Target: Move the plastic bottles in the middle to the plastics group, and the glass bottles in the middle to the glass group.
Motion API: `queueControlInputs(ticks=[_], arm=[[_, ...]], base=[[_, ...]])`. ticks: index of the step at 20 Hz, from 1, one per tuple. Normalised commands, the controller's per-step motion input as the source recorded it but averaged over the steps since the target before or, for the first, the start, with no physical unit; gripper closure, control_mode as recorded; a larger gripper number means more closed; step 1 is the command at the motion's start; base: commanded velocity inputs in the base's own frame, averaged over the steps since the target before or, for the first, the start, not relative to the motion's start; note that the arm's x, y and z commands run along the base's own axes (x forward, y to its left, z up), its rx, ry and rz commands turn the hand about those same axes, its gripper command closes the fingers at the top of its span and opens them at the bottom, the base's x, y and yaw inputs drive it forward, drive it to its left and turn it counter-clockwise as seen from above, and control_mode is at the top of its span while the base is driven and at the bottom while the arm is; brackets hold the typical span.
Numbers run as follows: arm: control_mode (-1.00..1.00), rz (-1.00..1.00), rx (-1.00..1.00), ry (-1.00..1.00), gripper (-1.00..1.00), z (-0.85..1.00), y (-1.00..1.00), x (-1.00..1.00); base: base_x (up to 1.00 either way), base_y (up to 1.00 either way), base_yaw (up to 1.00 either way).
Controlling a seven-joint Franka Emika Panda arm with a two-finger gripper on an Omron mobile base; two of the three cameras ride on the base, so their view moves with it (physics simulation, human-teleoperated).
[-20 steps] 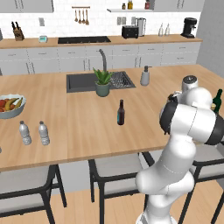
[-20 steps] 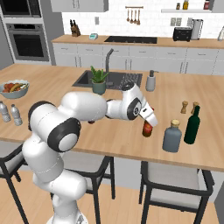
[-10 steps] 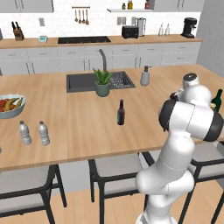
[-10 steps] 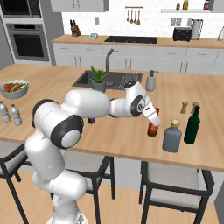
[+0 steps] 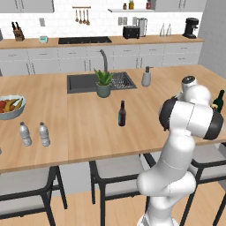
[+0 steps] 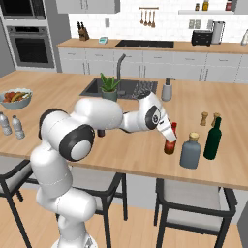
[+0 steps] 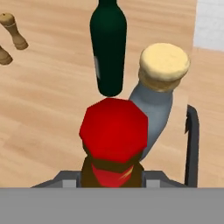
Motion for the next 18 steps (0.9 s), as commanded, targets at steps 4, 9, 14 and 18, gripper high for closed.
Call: queueControlInputs(ticks=[4,9,14,18], arm=[[-1.0,-0.07,-0.01,0.0,1.0,-0.29,0.0,0.0],[-1.0,-0.06,-0.01,0.0,1.0,-0.14,0.0,0.0],[-1.0,-0.03,0.0,0.0,1.0,-0.17,0.0,0.0],[-1.0,-0.01,0.0,0.0,1.0,-0.28,0.0,0.0]], base=[[0.0,0.0,0.0],[0.0,0.0,0.0],[0.0,0.0,0.0],[0.0,0.0,0.0]])
